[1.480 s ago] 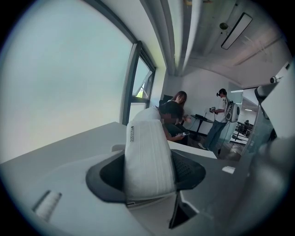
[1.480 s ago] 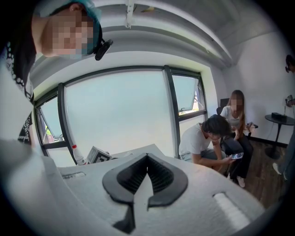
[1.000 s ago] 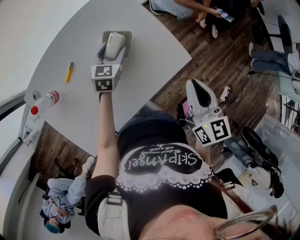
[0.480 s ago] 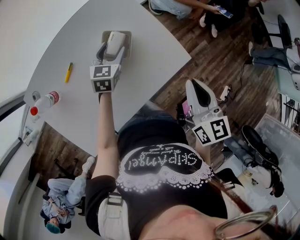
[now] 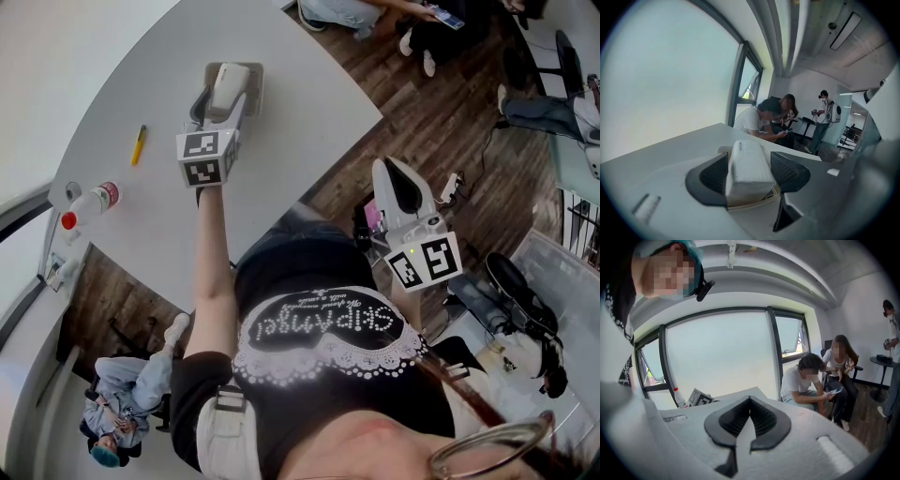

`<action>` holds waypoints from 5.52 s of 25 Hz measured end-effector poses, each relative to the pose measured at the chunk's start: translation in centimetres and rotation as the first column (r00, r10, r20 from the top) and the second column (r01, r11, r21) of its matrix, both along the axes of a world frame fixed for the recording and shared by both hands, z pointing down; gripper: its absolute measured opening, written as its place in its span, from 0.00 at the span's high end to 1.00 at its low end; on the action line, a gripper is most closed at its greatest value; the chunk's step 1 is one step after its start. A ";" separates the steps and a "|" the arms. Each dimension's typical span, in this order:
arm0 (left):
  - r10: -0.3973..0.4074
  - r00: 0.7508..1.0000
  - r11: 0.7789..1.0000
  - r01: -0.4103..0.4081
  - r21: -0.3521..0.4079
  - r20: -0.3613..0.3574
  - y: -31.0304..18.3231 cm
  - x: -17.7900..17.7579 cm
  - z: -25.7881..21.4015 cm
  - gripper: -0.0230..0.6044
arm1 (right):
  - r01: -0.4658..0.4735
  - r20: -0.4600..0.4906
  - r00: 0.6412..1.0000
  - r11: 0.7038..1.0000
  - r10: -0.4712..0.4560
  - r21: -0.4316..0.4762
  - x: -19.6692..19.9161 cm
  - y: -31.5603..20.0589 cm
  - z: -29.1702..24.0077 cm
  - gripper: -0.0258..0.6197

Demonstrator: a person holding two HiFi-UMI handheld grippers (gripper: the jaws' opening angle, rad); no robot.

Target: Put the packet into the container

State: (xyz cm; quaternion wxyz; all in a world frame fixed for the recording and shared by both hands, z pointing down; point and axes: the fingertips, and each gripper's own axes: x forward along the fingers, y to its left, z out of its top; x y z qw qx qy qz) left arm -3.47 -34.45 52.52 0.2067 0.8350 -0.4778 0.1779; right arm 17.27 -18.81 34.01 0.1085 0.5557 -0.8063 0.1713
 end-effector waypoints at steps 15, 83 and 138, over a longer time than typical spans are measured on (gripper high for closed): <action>-0.033 0.999 0.999 0.032 0.039 0.018 0.3 -1.0 -1.9 0.50 | 0.023 0.009 1.000 0.999 -0.023 0.036 -0.1 0.4 -0.8 0.96; -0.216 0.960 0.883 0.269 0.384 -0.176 20.0 -4.1 -22.9 0.90 | 0.146 0.012 0.989 0.978 -0.150 0.151 -1.3 1.4 -3.1 0.96; -0.225 0.952 0.888 0.287 0.360 -0.205 19.2 -4.6 -22.3 0.96 | 0.194 -0.008 0.981 0.973 -0.194 0.124 -2.1 1.8 -2.6 0.96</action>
